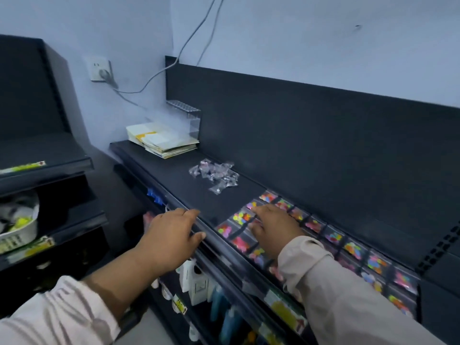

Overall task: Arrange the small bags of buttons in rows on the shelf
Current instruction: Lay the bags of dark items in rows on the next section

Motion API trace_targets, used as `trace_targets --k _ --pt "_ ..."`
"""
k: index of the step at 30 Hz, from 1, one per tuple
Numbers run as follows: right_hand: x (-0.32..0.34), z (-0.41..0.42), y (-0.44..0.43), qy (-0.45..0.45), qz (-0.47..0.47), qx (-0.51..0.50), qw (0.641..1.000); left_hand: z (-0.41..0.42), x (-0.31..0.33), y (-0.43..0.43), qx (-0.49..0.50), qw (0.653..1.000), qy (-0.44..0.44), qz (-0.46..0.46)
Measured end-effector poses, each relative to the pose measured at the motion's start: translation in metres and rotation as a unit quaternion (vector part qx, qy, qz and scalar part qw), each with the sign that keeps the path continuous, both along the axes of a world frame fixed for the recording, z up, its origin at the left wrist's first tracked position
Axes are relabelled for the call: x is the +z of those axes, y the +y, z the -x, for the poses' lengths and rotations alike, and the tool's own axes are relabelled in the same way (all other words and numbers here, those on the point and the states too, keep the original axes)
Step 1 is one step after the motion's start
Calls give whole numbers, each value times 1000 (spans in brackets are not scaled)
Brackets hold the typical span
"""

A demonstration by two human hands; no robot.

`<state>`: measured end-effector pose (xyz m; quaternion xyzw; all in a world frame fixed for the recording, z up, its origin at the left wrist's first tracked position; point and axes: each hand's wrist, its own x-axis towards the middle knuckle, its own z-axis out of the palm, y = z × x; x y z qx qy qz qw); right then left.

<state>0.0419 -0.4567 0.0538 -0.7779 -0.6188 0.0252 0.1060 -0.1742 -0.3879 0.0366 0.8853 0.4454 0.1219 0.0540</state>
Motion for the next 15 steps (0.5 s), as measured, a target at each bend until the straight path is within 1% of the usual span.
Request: trace_targets --k 4,8,12,15 --pt "-9 -20 65 18 3 1 1000 -21 -1 57 17 1000 3 16" --pt "-16 -41 124 37 27 -12 999 -49 -4 109 33 999 -5 37" --pt "-22 -59 169 91 43 -57 993 -71 -15 155 41 997 -1 70" --pt "-25 -66 197 129 55 -93 986 -89 -23 189 27 996 1 80"
